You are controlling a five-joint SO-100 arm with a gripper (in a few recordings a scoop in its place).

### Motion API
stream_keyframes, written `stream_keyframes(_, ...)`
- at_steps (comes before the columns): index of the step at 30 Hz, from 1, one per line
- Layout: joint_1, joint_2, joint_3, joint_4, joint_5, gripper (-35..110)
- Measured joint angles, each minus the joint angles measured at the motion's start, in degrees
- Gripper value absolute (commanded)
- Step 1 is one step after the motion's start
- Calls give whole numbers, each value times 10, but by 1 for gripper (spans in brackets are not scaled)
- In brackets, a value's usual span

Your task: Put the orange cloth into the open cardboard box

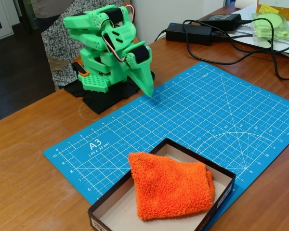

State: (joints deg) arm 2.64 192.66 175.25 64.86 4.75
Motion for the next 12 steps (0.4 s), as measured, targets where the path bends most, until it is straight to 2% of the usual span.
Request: stream_keyframes(12,4,0,0,0,-1,0)
